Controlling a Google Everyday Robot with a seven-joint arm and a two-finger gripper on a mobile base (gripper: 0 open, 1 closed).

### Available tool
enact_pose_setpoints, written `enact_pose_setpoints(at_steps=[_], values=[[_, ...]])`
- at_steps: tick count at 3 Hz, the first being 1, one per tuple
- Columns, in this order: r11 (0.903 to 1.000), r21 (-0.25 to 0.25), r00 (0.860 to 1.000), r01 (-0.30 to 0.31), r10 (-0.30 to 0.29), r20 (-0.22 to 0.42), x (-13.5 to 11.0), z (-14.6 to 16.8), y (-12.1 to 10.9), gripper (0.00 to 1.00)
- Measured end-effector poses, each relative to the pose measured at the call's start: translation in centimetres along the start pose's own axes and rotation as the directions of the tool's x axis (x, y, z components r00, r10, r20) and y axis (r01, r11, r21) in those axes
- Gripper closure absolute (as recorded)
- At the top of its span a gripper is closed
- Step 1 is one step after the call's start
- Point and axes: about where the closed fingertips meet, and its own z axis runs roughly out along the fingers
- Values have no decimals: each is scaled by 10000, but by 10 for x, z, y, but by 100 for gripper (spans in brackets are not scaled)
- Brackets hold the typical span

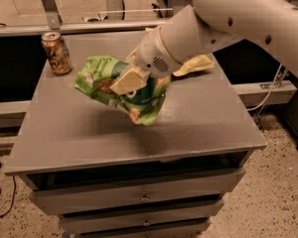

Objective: Pick green rice chip bag

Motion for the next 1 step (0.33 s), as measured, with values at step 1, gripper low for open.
enact_pose_setpoints(at_steps=[1], values=[[9999, 72, 9999, 116, -117, 85, -7, -3, -1, 100]])
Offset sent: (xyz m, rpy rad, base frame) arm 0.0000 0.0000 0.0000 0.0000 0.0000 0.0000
